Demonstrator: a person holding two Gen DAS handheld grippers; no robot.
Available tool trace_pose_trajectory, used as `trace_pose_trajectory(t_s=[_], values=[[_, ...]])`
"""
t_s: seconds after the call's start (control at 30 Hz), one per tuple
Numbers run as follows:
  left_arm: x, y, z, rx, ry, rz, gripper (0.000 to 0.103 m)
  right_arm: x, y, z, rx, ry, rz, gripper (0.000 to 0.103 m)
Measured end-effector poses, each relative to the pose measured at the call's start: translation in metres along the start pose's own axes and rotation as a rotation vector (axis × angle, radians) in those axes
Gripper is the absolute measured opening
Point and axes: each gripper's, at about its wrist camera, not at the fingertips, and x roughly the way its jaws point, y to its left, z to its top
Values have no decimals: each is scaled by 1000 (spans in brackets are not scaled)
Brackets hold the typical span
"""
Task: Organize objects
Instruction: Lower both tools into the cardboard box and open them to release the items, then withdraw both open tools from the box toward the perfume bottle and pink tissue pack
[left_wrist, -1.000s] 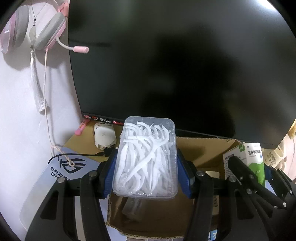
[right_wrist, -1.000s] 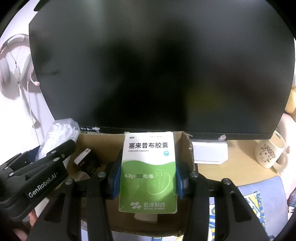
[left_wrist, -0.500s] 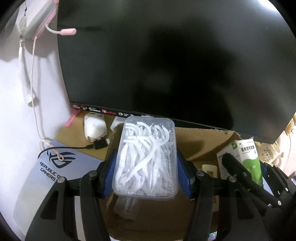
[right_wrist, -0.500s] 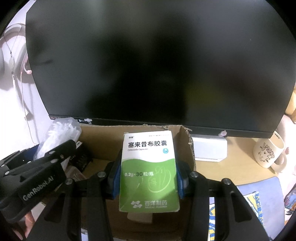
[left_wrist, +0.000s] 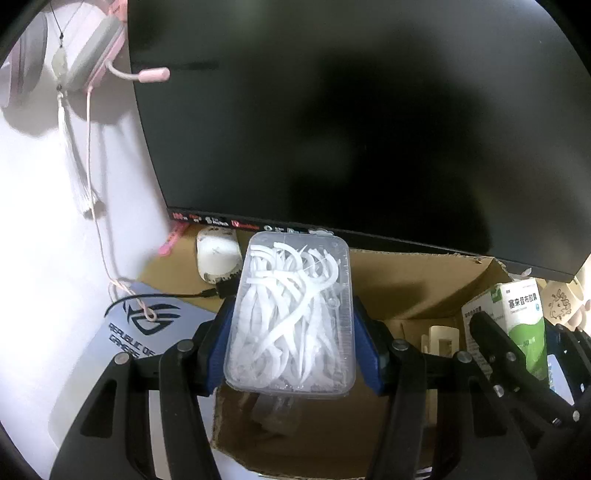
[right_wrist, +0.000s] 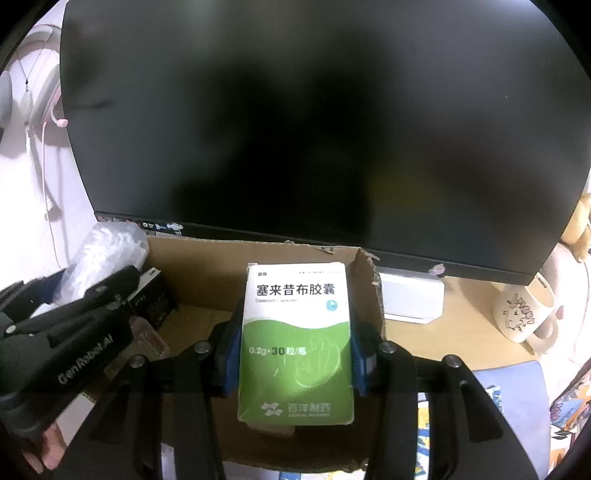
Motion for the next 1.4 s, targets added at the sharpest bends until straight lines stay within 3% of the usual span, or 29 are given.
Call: trace_pose_trajectory(t_s=[0.13,0.2,0.33,0.4,0.43,0.7,0.93,1.1,1.23,1.4], values=[[-8,2,1,10,-12,6,62,-1,-4,0,-1,9,-7,50],[-12,1,1,21,-29,34,74,-2,-6,1,3,14,-2,50],[-23,0,2,31,-59,63,88,-7,-9,2,13,29,1,53],[-30,1,3,23,-80,79,101,-11,-11,2,16,19,1,63],[-34,1,4,19,-91,94,103,-14,-11,3,18,10,-1,74],[-51,9,8,44,-111,198,103,-30,-14,6,18,-29,-7,101],[-57,27,9,10,-112,230,103,-30,-20,6,76,33,86,102],[-67,34,7,13,-124,239,103,-36,-22,4,113,25,97,102],[-82,41,6,15,-174,248,103,-45,-21,4,83,15,108,102],[-94,52,5,-14,-173,228,103,-57,-19,3,58,0,102,102]])
